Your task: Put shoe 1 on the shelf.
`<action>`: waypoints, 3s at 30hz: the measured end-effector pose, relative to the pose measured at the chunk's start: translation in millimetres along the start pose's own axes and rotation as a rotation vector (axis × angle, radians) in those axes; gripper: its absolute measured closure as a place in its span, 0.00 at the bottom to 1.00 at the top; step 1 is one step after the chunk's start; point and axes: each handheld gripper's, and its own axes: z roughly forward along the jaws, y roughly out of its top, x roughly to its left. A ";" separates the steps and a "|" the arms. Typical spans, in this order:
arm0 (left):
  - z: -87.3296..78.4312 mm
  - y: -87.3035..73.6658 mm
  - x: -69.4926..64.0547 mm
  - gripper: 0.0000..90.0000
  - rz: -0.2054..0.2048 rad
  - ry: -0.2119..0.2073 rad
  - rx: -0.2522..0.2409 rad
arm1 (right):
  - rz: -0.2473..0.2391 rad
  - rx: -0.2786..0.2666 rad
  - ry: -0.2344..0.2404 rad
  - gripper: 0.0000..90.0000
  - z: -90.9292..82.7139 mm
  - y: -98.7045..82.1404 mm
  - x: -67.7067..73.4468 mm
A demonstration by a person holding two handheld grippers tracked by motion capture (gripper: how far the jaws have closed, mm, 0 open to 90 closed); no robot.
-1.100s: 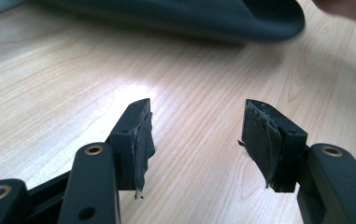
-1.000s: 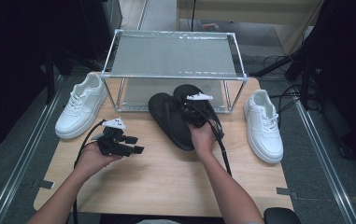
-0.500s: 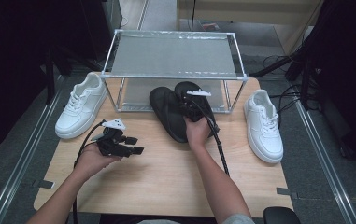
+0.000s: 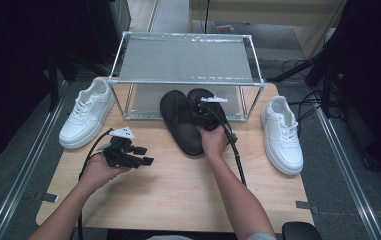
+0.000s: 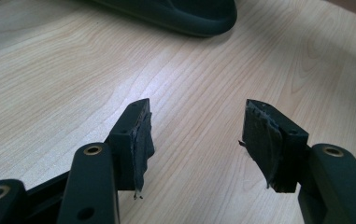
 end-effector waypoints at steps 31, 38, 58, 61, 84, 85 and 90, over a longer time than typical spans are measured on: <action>-0.8 7.1 0.8 0.49 0.017 0.017 -0.001 | -0.141 -0.034 0.137 0.52 -107.9 -40.9 -5.1; -8.4 15.0 8.7 0.69 0.089 0.043 -0.039 | -0.107 -0.024 0.173 0.56 -108.4 -59.3 -9.5; -9.5 115.5 24.8 0.97 0.169 0.007 0.001 | -0.143 0.002 0.244 0.80 -115.4 -72.8 -2.1; -14.2 130.7 30.4 1.00 0.151 -0.027 -0.012 | -0.158 0.020 0.244 0.87 -110.8 -76.7 -0.5; -24.0 234.0 59.5 1.00 0.199 0.109 -0.047 | -0.155 0.081 0.248 1.00 -103.3 -87.2 -3.8; -22.5 235.4 61.3 1.00 0.199 0.116 -0.035 | -0.162 0.084 0.245 1.00 -102.2 -88.2 -4.3; -16.6 236.0 67.6 1.00 0.206 0.140 -0.022 | -0.169 0.114 0.233 1.00 -94.2 -93.2 -4.7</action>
